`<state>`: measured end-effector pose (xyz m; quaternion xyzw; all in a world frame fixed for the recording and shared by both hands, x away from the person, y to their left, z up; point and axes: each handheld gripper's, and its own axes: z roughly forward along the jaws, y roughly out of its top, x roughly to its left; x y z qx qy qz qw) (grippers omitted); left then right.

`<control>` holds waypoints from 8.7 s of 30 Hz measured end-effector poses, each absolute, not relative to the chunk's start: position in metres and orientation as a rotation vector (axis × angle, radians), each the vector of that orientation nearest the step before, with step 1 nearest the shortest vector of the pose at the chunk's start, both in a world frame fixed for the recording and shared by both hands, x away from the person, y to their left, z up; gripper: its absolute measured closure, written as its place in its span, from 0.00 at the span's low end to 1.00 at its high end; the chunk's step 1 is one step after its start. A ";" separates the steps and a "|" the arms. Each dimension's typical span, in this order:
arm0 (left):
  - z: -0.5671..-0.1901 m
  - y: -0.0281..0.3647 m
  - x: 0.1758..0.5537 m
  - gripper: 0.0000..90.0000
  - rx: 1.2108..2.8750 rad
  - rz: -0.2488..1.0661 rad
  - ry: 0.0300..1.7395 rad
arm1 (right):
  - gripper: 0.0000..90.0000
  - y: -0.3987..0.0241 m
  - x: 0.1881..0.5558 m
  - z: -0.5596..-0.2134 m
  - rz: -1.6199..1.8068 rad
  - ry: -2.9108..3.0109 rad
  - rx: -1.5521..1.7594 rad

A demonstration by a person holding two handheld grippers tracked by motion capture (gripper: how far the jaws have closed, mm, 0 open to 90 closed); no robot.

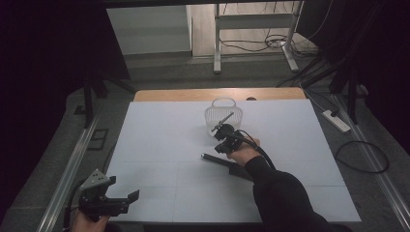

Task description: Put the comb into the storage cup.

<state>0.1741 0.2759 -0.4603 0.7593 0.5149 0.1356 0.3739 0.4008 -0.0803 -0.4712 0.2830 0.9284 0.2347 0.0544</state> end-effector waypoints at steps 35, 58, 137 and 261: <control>-0.461 0.275 0.174 0.01 1.952 0.351 1.322 | 0.99 -0.056 0.401 -0.510 0.699 2.840 0.918; -0.461 0.275 0.175 0.01 1.956 0.349 1.325 | 0.99 -0.059 0.364 -0.508 0.668 2.908 0.863; -0.461 0.275 0.177 0.02 1.948 0.343 1.348 | 0.95 -0.228 0.324 -0.478 0.705 2.780 1.098; -0.460 0.275 0.179 0.01 1.956 0.315 1.343 | 0.80 -0.226 0.344 -0.493 0.591 2.799 0.955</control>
